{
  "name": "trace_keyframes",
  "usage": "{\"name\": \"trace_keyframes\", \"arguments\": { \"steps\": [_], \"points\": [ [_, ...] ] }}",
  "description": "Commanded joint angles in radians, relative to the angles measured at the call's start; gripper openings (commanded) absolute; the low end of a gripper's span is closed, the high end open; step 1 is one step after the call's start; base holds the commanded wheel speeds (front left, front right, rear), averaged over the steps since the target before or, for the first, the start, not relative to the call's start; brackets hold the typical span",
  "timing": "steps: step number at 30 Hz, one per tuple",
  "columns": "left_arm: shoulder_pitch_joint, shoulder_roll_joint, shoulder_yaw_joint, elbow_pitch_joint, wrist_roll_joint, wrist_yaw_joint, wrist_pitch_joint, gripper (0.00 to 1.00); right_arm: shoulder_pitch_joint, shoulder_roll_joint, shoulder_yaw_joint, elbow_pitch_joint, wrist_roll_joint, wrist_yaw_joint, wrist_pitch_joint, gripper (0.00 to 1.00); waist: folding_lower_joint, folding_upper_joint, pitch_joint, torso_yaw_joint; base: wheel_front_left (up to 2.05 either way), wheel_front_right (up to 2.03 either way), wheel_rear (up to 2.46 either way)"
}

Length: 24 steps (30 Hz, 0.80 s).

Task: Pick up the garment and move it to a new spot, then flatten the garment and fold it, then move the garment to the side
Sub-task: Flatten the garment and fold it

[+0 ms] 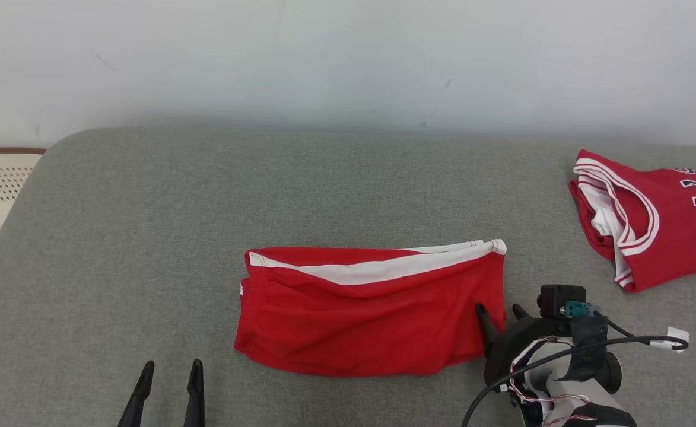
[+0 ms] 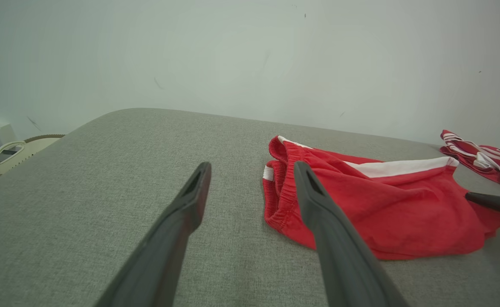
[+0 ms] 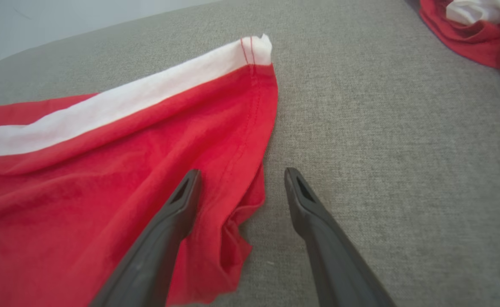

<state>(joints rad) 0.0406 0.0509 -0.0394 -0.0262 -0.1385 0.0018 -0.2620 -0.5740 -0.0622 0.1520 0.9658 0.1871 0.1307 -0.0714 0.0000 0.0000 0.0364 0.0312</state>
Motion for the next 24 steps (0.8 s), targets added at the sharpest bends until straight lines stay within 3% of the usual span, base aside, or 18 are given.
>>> {"name": "trace_keyframes", "arguments": {
  "steps": [1, 9, 10, 11, 12, 18, 24],
  "points": [
    [0.000, 0.000, 0.001, 0.005, 0.005, 0.001, -0.004, 1.00, -0.021, 0.005, 0.006, 0.037, 0.017, 0.000, -0.011, 1.00, 0.0000, 0.0000, 0.001, 0.005, 0.00, 0.00, 0.00],
    [-0.012, 0.000, -0.006, 0.006, 0.003, 0.001, -0.004, 1.00, -0.073, 0.009, 0.036, 0.164, 0.050, 0.000, -0.041, 1.00, 0.0000, 0.0000, 0.012, 0.019, 0.00, 0.00, 0.00],
    [-0.013, 0.000, -0.008, 0.005, 0.003, 0.003, -0.004, 1.00, -0.075, 0.010, 0.042, 0.177, 0.057, 0.000, -0.044, 0.66, 0.0000, 0.0000, 0.012, 0.020, 0.00, 0.00, 0.00],
    [-0.014, 0.000, -0.008, 0.006, 0.004, 0.004, -0.004, 1.00, -0.079, 0.010, 0.047, 0.186, 0.064, 0.000, -0.053, 0.24, 0.0000, 0.0000, 0.013, 0.022, 0.00, 0.00, 0.00],
    [-0.015, 0.000, -0.007, 0.007, 0.004, 0.004, -0.004, 1.00, -0.085, 0.011, 0.052, 0.196, 0.071, 0.000, -0.061, 0.00, 0.0000, 0.0000, 0.013, 0.023, 0.00, 0.00, 0.00],
    [-0.008, 0.000, 0.002, 0.009, 0.004, 0.007, -0.004, 1.00, -0.100, -0.004, 0.069, 0.236, 0.100, 0.000, -0.114, 0.00, 0.0000, 0.0000, 0.008, 0.020, 0.00, 0.00, 0.00],
    [0.008, 0.000, 0.007, 0.011, -0.006, 0.008, -0.004, 1.00, -0.069, -0.068, 0.094, 0.239, 0.123, 0.000, -0.161, 0.00, 0.0000, 0.0000, -0.004, 0.007, 0.00, 0.00, 0.00]
  ]
}}
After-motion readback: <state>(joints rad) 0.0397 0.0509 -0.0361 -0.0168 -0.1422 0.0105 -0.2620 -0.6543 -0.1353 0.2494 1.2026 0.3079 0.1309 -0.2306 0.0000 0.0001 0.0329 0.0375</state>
